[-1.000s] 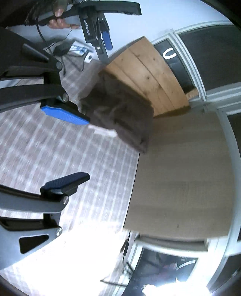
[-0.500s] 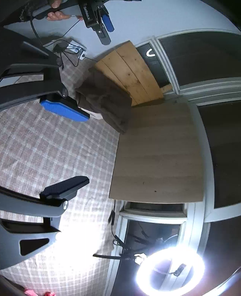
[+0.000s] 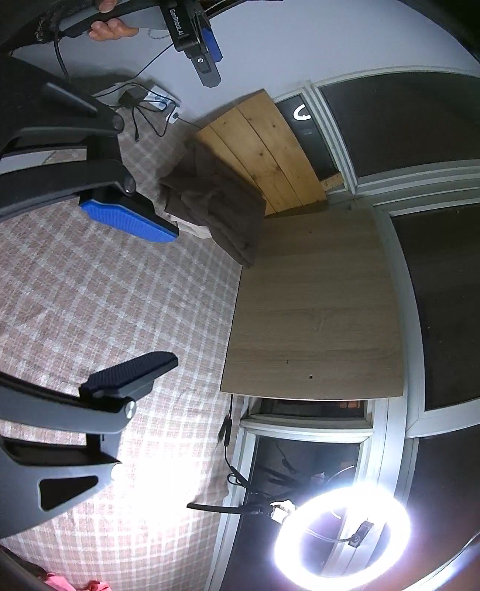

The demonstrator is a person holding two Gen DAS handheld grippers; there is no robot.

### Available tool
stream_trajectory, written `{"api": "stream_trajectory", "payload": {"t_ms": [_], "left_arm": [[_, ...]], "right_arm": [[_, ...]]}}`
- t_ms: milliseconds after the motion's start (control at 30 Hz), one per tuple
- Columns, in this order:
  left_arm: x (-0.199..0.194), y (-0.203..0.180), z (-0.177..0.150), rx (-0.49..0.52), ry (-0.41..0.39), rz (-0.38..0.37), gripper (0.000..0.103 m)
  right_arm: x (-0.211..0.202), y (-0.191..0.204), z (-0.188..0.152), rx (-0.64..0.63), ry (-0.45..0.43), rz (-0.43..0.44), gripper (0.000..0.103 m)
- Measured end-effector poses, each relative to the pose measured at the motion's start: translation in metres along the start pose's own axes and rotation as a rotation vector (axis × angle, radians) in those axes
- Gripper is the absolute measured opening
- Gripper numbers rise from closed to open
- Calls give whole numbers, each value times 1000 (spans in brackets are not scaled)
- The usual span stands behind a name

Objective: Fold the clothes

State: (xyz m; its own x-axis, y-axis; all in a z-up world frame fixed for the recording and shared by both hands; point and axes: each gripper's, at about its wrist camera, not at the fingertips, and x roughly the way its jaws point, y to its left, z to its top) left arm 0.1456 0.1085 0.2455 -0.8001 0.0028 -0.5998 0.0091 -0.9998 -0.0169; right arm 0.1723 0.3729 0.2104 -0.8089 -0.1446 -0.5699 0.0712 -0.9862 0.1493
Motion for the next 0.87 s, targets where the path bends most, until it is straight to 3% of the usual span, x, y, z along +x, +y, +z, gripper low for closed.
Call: {"api": "stream_trajectory", "payload": {"t_ms": [867], "left_arm": [[-18, 2, -10, -26, -31, 4, 102]], "right_arm": [[-4, -2, -10, -25, 20, 20, 61]]}}
